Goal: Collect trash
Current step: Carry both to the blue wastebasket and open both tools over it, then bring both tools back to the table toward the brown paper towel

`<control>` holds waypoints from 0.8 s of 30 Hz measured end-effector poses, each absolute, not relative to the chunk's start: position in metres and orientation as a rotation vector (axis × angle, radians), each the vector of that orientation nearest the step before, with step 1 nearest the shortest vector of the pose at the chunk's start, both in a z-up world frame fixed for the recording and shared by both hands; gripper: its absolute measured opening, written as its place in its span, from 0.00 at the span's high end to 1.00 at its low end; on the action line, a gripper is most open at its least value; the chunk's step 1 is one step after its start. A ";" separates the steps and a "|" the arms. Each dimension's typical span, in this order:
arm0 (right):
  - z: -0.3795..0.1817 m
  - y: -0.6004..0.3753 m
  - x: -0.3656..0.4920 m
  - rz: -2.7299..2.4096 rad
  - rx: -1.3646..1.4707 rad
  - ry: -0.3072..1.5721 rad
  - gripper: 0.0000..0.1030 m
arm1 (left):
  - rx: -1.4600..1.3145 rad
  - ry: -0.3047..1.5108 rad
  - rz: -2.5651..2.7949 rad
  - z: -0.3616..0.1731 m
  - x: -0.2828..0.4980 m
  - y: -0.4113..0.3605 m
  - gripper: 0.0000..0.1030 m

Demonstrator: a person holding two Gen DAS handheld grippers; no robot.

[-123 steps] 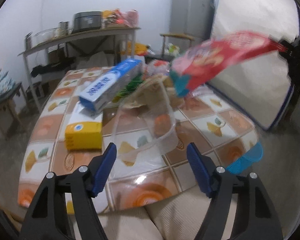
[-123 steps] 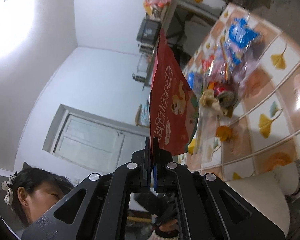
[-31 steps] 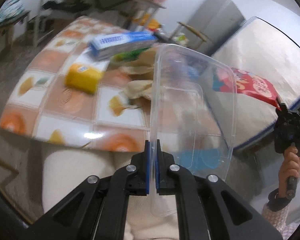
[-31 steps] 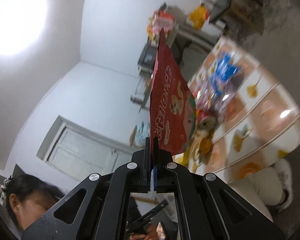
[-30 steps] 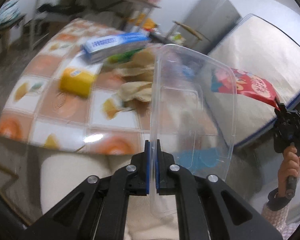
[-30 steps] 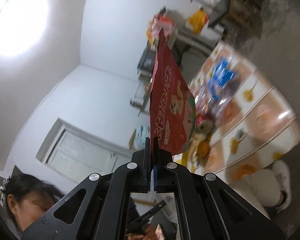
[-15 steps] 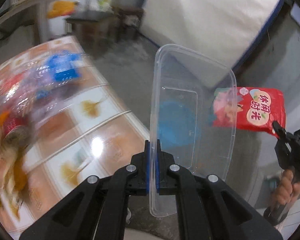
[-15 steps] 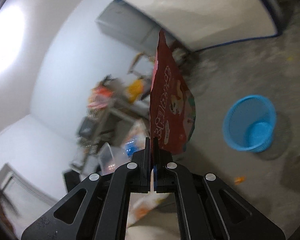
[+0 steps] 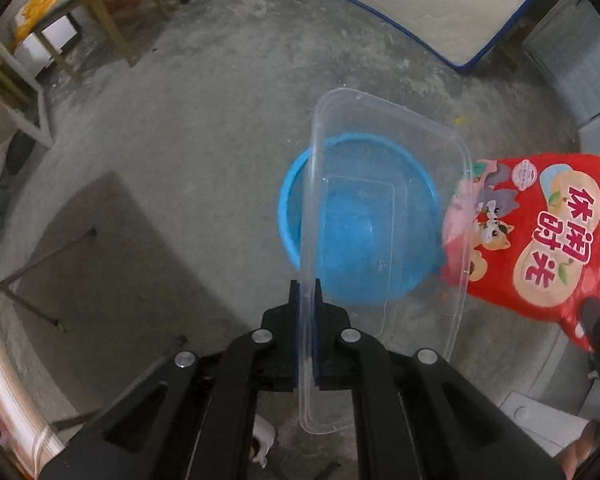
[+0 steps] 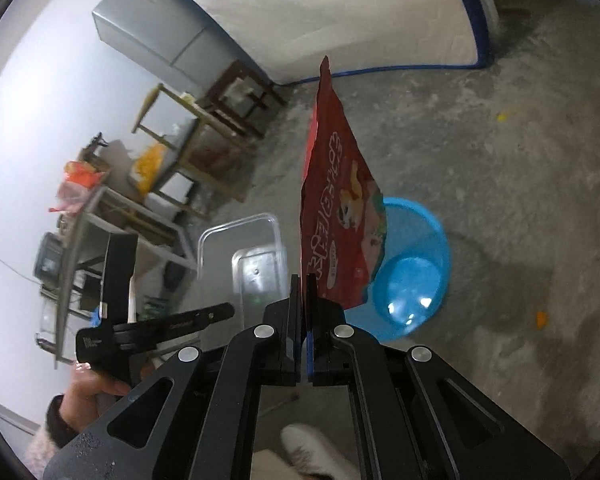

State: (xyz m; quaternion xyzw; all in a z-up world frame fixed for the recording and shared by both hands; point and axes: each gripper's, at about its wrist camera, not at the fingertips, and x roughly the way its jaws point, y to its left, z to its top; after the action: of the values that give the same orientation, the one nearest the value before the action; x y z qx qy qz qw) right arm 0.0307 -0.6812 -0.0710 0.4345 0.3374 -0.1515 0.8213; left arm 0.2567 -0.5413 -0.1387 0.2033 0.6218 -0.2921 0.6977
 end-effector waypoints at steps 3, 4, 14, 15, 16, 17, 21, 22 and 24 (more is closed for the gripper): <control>-0.091 -0.690 0.044 -0.332 0.911 0.764 0.93 | 0.417 1.362 -0.623 -0.146 0.274 -0.552 0.59; -0.103 -0.694 0.052 -0.340 0.901 0.798 0.86 | 0.389 1.341 -0.615 -0.142 0.274 -0.551 0.47; -0.131 -0.691 0.052 -0.406 0.825 0.893 0.75 | 0.235 1.171 -0.775 -0.040 0.254 -0.499 0.40; -0.128 -0.689 0.049 -0.403 0.817 0.887 0.75 | 0.228 1.137 -0.802 -0.020 0.245 -0.483 0.38; -0.125 -0.687 0.044 -0.398 0.808 0.877 0.74 | 0.223 1.111 -0.816 -0.007 0.240 -0.473 0.35; -0.124 -0.686 0.041 -0.394 0.797 0.870 0.74 | 0.219 1.086 -0.824 0.007 0.231 -0.460 0.34; -0.110 -0.674 0.025 -0.369 0.776 0.846 0.70 | 0.160 0.969 -0.841 0.056 0.201 -0.395 0.26; -0.103 -0.668 0.020 -0.361 0.768 0.836 0.69 | 0.142 0.946 -0.837 0.064 0.192 -0.377 0.25; -0.089 -0.656 0.013 -0.334 0.757 0.815 0.64 | 0.098 0.908 -0.818 0.077 0.173 -0.335 0.23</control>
State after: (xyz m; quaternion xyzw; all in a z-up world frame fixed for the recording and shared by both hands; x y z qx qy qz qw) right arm 0.0127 -0.6564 -0.0888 0.3576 0.3852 -0.1577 0.8360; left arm 0.1734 -0.3354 0.0766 0.0462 0.4260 -0.3838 0.8179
